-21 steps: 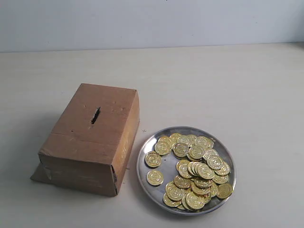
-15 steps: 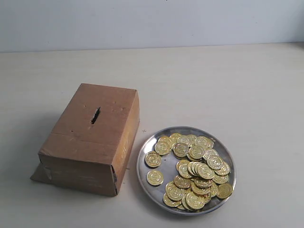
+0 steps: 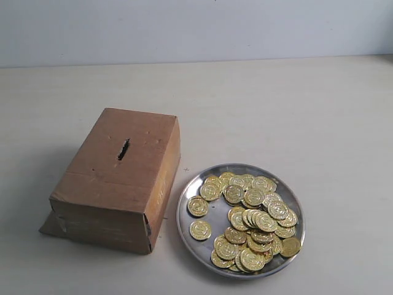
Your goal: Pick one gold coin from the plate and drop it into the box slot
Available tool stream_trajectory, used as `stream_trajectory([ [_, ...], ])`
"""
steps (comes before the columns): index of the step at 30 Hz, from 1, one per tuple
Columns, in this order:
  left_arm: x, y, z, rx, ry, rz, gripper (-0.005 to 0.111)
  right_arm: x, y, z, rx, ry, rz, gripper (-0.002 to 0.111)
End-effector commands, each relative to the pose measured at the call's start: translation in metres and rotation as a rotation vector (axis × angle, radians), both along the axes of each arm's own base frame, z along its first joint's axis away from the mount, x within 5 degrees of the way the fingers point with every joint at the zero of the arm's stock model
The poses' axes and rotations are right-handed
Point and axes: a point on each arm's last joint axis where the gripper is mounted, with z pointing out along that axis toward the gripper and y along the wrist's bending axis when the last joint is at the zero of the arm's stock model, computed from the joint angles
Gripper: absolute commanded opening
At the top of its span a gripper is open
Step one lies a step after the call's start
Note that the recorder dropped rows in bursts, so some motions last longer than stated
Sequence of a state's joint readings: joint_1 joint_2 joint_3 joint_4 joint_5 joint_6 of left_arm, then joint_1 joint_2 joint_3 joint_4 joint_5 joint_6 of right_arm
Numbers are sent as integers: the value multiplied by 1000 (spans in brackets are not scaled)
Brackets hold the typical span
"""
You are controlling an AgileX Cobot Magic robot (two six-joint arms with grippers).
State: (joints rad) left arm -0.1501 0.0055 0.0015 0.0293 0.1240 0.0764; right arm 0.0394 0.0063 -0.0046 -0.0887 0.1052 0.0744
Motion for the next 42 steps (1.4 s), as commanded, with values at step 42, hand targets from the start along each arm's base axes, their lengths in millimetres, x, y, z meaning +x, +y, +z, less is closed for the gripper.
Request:
stream_trajectory([
  [42,74,-87,91,238,438,-574,0,21,82,63,277,434,970,0],
])
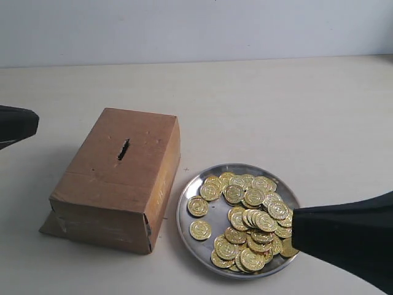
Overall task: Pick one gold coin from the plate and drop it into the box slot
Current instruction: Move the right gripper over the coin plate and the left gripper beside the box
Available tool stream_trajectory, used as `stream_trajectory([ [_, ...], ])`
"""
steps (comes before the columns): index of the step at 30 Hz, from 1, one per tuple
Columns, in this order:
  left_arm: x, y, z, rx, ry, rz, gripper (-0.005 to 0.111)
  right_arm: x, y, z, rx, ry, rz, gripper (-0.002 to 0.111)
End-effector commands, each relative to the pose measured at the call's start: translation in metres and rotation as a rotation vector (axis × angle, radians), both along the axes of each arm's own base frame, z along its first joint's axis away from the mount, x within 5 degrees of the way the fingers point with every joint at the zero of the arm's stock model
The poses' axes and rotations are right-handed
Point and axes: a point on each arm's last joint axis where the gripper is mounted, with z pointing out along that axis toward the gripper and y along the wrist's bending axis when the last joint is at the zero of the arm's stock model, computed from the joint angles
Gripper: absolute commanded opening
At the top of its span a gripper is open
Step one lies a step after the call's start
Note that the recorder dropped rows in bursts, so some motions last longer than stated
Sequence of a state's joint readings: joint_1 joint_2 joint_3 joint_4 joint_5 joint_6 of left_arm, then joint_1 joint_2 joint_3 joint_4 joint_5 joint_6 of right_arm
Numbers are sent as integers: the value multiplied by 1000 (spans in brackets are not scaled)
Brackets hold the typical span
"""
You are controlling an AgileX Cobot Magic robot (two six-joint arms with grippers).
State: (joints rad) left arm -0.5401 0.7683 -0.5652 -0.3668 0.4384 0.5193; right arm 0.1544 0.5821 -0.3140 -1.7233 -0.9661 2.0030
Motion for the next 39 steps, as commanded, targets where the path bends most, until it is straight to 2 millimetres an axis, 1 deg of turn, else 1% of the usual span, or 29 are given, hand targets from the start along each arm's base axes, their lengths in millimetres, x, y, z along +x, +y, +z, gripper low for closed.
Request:
stream_trajectory([
  [1,7,-6,-5,84,-26,-63,0,9,-5,1,-44,-47,-99,0],
  [4,9,-17,-17,232,-57,-222,0,21,-13,2,-22,-8,-273,0],
  [6,5,-28,-27,355,-82,-397,0,26,-17,6,-43,-59,-330,0],
  [8,-1,-38,-35,433,-100,-537,0,31,-20,13,-55,-101,-370,0],
  [10,-4,-44,-38,451,-103,-590,0,35,-20,20,-64,-127,-380,0],
  [11,-7,-47,-39,453,-103,-618,0,47,-19,27,-76,-122,-386,0],
  [12,-8,-48,-39,453,-104,-623,0,55,-18,29,-90,-110,-380,0],
  [13,-8,-47,-39,464,-117,-629,0,75,-12,25,-135,-70,-339,0],
  [14,-9,-47,-38,463,-119,-629,0,84,-10,21,-151,-42,-322,0],
  [16,-10,-46,-36,456,-126,-624,0,110,-5,6,-196,46,-291,0],
  [21,-13,-43,-31,442,-153,-617,0,150,4,-32,-277,187,-205,0],
  [22,-13,-43,-31,442,-155,-617,0,156,6,-38,-284,213,-198,0],
  [23,-14,-42,-30,438,-162,-615,0,166,8,-52,-303,263,-181,0],
  [24,-14,-42,-29,436,-166,-614,0,170,11,-57,-311,275,-170,0],
  [25,-15,-41,-27,431,-175,-611,0,175,20,-58,-330,248,-124,0],
  [26,-15,-41,-26,430,-178,-611,0,177,23,-56,-337,226,-118,0],
  [28,-17,-39,-24,423,-188,-607,0,190,28,-39,-381,102,-160,0],
  [30,-18,-38,-22,418,-198,-604,0,205,20,-16,-435,-38,-289,0],
  [31,-19,-37,-21,413,-203,-603,0,214,11,4,-496,-163,-396,0],
  [32,-19,-37,-21,412,-204,-602,0,221,0,23,-591,-298,-501,0],
  [34,-19,-37,-21,411,-206,-602,0,229,-16,46,-720,-431,-662,0],
  [35,-19,-37,-20,410,-209,-601,0,233,-23,59,-820,-519,-716,0],
  [36,-20,-37,-20,407,-209,-600,0,237,-34,75,-958,-602,-810,0],
  [37,-20,-37,-19,404,-215,-597,0,239,-41,92,-978,-587,-888,0],
  [38,-20,-36,-19,402,-216,-596,0,239,-40,103,-960,-567,-885,0],
  [39,-21,-36,-17,395,-222,-594,0,236,-32,107,-889,-521,-828,0],
])
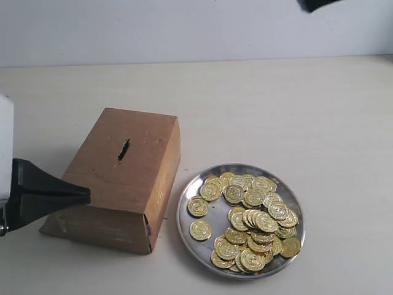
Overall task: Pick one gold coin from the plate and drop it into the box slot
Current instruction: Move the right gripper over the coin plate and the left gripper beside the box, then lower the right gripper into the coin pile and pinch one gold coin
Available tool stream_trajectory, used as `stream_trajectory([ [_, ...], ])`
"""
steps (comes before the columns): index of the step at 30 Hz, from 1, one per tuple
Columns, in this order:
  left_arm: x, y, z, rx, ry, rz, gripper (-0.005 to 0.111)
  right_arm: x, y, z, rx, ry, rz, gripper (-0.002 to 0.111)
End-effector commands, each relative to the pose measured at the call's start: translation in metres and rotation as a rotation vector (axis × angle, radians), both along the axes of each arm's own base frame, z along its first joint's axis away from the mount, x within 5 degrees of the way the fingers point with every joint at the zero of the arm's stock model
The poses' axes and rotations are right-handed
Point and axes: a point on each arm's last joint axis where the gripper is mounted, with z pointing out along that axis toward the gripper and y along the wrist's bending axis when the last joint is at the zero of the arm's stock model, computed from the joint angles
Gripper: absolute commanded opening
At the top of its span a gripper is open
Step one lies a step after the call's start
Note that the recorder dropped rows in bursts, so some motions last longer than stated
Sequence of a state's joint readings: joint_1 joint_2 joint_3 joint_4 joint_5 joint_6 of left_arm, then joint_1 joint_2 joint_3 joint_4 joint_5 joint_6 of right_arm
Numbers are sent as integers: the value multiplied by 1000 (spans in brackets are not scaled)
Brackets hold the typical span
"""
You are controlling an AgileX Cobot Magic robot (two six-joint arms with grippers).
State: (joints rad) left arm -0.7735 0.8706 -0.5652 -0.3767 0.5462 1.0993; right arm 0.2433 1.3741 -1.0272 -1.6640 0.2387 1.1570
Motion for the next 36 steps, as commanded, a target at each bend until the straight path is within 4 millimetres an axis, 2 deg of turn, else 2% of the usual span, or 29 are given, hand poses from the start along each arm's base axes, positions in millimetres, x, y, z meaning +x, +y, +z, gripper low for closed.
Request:
stream_trajectory([
  [1,-2,1,6,-30,-20,0,0,-6,7,28,19,55,6,0],
  [4,-5,3,9,-40,-30,-1,0,-18,34,11,-19,248,132,0],
  [7,-6,4,11,-49,-33,0,0,-26,57,-21,38,527,216,0],
  [12,-7,4,11,-68,-18,6,0,-29,74,-68,114,908,244,0],
  [17,-8,4,11,-65,-15,4,0,-26,80,-94,136,1042,226,0],
  [22,-8,4,11,-65,-15,4,0,-24,99,-123,42,1122,253,2],
  [26,-8,4,11,-65,-15,4,0,-25,115,-149,-66,1168,257,18],
  [27,-8,4,11,-65,-15,4,0,-26,123,-162,-108,1192,268,29],
  [28,-8,4,11,-65,-15,4,0,-27,126,-166,-116,1203,271,36],
  [29,-8,4,11,-65,-15,4,0,-28,130,-174,-124,1223,261,50],
  [31,-8,4,11,-65,-15,4,0,-25,130,-180,-146,1202,240,64],
  [34,-8,4,11,-65,-15,4,0,-20,130,-183,-138,1167,201,64],
  [36,-8,4,11,-65,-15,4,0,-17,131,-192,-132,1168,192,64],
])
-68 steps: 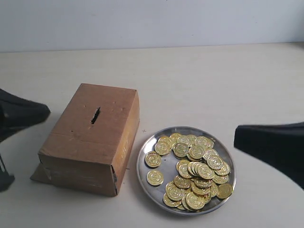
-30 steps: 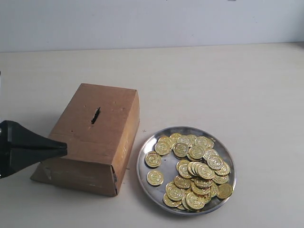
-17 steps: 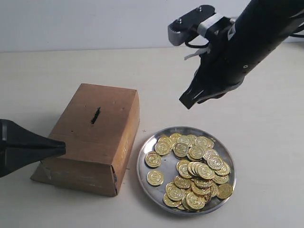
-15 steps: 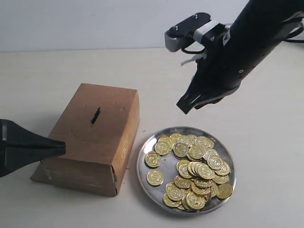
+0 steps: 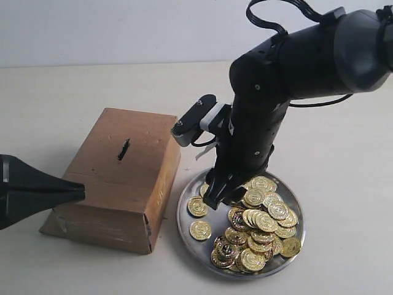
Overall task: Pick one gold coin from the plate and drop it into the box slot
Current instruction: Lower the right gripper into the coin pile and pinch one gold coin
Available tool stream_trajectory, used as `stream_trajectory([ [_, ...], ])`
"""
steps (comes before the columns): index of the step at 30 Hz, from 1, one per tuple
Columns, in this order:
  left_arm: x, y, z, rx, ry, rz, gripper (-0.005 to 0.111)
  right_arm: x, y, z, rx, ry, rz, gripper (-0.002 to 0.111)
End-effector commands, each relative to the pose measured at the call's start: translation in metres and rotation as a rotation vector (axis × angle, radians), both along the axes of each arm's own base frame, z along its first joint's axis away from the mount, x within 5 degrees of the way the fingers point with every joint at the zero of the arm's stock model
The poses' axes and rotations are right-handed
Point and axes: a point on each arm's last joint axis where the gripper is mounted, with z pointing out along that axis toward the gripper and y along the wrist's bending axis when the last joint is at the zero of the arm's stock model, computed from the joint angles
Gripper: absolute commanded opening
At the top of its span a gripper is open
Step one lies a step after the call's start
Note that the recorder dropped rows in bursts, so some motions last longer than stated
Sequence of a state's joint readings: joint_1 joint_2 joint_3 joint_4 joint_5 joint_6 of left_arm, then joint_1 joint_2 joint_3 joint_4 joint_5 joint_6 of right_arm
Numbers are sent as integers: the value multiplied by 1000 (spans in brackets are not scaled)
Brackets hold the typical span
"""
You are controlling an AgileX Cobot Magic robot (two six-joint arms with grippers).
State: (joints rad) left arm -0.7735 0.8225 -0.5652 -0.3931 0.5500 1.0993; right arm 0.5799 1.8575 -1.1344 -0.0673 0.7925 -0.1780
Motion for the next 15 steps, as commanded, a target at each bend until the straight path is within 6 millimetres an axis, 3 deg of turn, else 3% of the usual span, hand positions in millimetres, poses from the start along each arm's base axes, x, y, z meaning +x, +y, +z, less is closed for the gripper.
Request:
stream_trajectory([
  [1,-2,0,3,-22,6,2,0,6,1,-15,-17,-17,-26,64],
  [6,-2,0,3,-22,6,2,0,10,0,-32,-60,-9,-39,62],
  [15,-2,0,3,-23,5,2,0,13,4,-38,-32,-34,-53,60],
])
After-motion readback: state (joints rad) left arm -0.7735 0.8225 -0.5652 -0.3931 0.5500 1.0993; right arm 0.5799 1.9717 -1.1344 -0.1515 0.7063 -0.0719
